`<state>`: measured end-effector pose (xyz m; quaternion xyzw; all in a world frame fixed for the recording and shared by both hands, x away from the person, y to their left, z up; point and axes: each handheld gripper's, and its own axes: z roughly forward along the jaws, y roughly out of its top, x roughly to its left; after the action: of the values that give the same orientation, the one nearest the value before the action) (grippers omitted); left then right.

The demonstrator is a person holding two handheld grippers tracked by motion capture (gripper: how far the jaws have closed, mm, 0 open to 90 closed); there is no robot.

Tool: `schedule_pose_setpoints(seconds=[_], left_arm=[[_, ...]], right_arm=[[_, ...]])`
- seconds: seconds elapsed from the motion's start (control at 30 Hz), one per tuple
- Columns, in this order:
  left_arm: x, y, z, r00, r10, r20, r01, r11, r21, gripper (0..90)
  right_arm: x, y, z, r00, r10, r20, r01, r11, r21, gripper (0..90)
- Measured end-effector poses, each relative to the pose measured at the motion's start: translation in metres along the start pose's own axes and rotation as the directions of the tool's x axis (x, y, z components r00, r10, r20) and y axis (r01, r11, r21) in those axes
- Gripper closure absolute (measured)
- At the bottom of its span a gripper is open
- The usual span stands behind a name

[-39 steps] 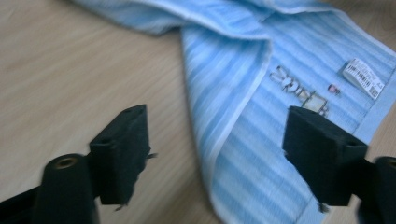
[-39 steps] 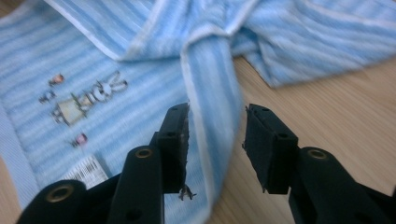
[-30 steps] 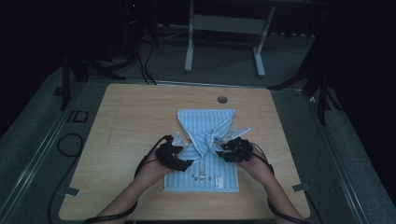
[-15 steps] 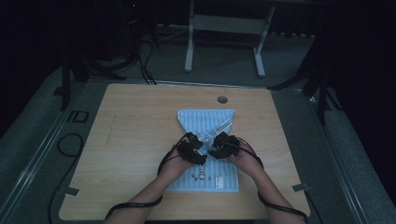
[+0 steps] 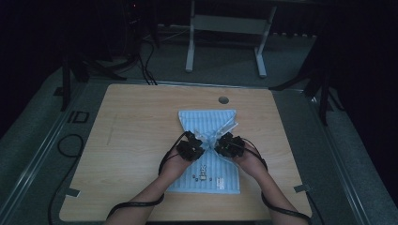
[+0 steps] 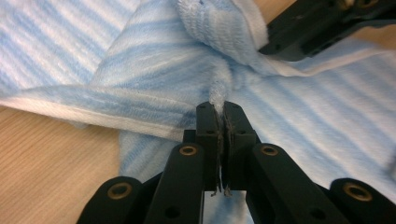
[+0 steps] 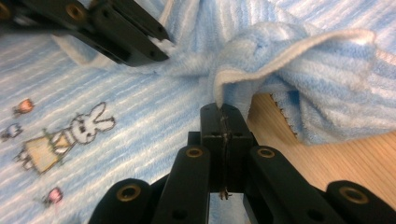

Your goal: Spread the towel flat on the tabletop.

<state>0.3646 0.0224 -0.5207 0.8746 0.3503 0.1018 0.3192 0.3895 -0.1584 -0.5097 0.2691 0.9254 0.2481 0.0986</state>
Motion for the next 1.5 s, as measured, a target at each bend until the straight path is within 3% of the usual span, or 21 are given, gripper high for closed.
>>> schedule_pose_setpoints(seconds=[0.03,0.17,0.23,0.47,0.5,0.53,0.6,0.63,0.67,0.77,0.8,0.83,0.9,0.97,1.0,1.1,1.2,1.3,1.37,1.5], left_arm=[[-0.001,0.0,-0.011,0.9998,0.01,0.018,-0.009,0.9998,-0.017,86.5],[-0.002,0.001,-0.029,0.9991,0.022,0.038,-0.02,0.9986,-0.048,86.6],[0.002,0.003,-0.047,0.998,0.014,0.061,-0.01,0.9972,-0.074,86.7],[0.016,0.009,-0.077,0.9999,0.004,0.013,-0.002,0.9915,-0.13,86.6],[0.025,0.009,-0.082,0.9999,-0.014,-0.003,0.013,0.9905,-0.137,86.6],[0.025,0.009,-0.082,0.9999,-0.014,-0.003,0.013,0.9905,-0.137,86.6],[0.044,0.008,-0.087,0.9977,-0.059,-0.033,0.053,0.9879,-0.146,86.6],[0.044,0.008,-0.087,0.9977,-0.059,-0.033,0.053,0.9879,-0.146,86.6],[0.057,0.008,-0.088,0.9947,-0.097,-0.034,0.091,0.9848,-0.148,86.6],[0.068,0.007,-0.086,0.9907,-0.124,-0.055,0.115,0.9824,-0.147,86.5],[0.078,0.006,-0.083,0.9848,-0.156,-0.076,0.144,0.9784,-0.149,86.5],[0.078,0.006,-0.083,0.9848,-0.156,-0.076,0.144,0.9784,-0.149,86.5],[0.091,0.003,-0.076,0.9772,-0.198,-0.078,0.185,0.9721,-0.144,86.5],[0.095,0.002,-0.072,0.9751,-0.208,-0.076,0.197,0.9712,-0.135,86.4],[0.104,-0.002,-0.066,0.9686,-0.233,-0.085,0.222,0.9669,-0.126,86.5],[0.114,-0.005,-0.053,0.9583,-0.277,-0.072,0.268,0.9572,-0.11,86.4],[0.119,-0.005,-0.04,0.9533,-0.289,-0.088,0.282,0.956,-0.08,86.3],[0.122,-0.005,-0.033,0.9511,-0.294,-0.095,0.288,0.955,-0.072,86.2],[0.126,-0.006,-0.026,0.943,-0.32,-0.091,0.316,0.947,-0.059,86.1],[0.127,-0.007,-0.019,0.9449,-0.308,-0.11,0.306,0.9513,-0.038,85.2]], right_arm=[[0.001,-0.004,-0.007,1.0,0.003,0.002,-0.003,0.9999,-0.012,89.5],[0.0,-0.008,-0.017,1.0,0.0,0.003,0.0,0.9996,-0.029,89.5],[-0.006,-0.013,-0.031,0.9999,0.015,0.006,-0.015,0.9987,-0.049,89.6],[-0.025,-0.022,-0.063,0.9972,0.069,0.028,-0.065,0.9899,-0.126,89.6],[-0.029,-0.023,-0.067,0.9958,0.085,0.034,-0.079,0.9873,-0.138,89.6],[-0.029,-0.023,-0.067,0.9958,0.085,0.034,-0.079,0.9873,-0.138,89.6],[-0.04,-0.029,-0.076,0.9921,0.12,0.035,-0.113,0.9798,-0.165,89.5],[-0.043,-0.03,-0.078,0.9906,0.133,0.031,-0.126,0.9774,-0.169,89.5],[-0.046,-0.031,-0.08,0.9892,0.143,0.031,-0.136,0.9747,-0.177,89.5],[-0.054,-0.032,-0.083,0.9844,0.173,0.032,-0.164,0.9681,-0.189,89.5],[-0.057,-0.032,-0.083,0.9822,0.185,0.031,-0.176,0.9657,-0.19,89.5],[-0.06,-0.032,-0.082,0.9808,0.193,0.029,-0.184,0.9647,-0.188,89.5],[-0.066,-0.032,-0.079,0.9754,0.219,0.027,-0.21,0.9597,-0.187,89.5],[-0.071,-0.032,-0.076,0.9721,0.233,0.028,-0.224,0.9575,-0.182,89.5],[-0.074,-0.032,-0.074,0.9702,0.241,0.025,-0.233,0.9559,-0.179,89.5],[-0.082,-0.032,-0.065,0.9629,0.27,-0.004,-0.267,0.9492,-0.167,89.5],[-0.086,-0.029,-0.054,0.9608,0.277,0.009,-0.274,0.9524,-0.135,89.6],[-0.091,-0.027,-0.041,0.9538,0.3,0.01,-0.298,0.9488,-0.106,89.6],[-0.095,-0.027,-0.033,0.9489,0.315,0.009,-0.314,0.9456,-0.087,89.6],[-0.099,-0.027,-0.024,0.9427,0.333,0.007,-0.332,0.9407,-0.068,89.5]])
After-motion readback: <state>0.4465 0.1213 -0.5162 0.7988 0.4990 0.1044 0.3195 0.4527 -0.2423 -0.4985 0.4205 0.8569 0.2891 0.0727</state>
